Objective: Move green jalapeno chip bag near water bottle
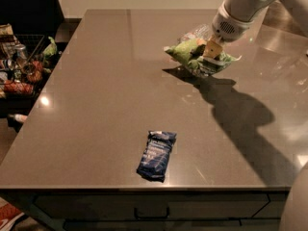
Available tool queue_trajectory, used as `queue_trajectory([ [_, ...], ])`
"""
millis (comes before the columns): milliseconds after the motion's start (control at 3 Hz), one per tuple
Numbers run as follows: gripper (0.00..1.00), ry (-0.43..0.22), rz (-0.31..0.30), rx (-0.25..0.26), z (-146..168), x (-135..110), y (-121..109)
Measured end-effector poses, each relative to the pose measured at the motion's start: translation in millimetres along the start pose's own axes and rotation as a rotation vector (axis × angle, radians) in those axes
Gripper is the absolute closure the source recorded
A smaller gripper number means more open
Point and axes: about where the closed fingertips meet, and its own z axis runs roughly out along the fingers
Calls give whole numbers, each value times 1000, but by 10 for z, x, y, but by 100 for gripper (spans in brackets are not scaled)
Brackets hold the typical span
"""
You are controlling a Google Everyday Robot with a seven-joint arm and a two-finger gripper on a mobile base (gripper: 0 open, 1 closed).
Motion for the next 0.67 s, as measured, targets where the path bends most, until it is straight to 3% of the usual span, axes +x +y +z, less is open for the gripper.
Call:
queue_trajectory([
  [667, 21, 4, 3, -1, 256, 129, -92],
])
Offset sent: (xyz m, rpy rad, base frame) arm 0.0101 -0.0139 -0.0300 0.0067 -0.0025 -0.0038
